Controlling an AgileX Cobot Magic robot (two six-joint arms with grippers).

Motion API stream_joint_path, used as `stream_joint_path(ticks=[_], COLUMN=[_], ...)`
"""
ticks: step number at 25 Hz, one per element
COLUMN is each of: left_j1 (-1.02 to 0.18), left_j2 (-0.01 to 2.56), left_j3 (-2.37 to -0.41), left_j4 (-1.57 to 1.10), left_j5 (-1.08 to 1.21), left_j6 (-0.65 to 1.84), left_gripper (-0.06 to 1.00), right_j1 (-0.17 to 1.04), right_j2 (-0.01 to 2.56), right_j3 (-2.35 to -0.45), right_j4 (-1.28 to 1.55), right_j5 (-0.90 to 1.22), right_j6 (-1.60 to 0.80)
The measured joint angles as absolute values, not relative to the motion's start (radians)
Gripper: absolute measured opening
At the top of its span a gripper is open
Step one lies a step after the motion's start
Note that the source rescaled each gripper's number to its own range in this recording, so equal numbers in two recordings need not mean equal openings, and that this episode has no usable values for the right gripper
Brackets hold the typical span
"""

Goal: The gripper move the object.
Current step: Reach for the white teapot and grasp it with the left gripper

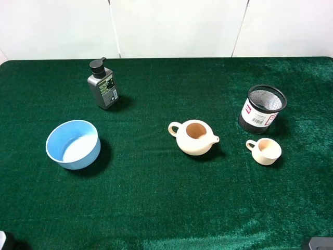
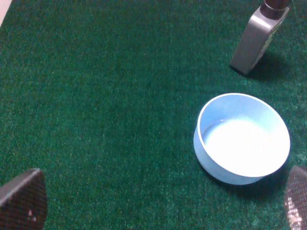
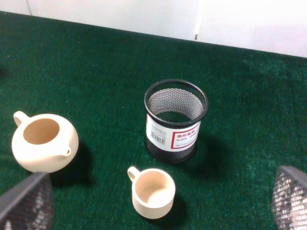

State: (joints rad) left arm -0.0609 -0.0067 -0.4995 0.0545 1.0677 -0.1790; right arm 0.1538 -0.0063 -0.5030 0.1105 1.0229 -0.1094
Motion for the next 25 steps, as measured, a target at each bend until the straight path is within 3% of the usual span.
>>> stream_joint_path(ticks=[25], left_j1=[-0.061], left_j2=[-0.007], left_j3=[-0.5], left_j4=[0.055], left_j5=[1.068], left_j6=[-0.179], left_gripper=[1.0], right_j1=[0.154], right_j2=[-0.006], right_j3=[-0.503], right_j4=[0.11], right_j5=[1.023], right_j6=[-0.109])
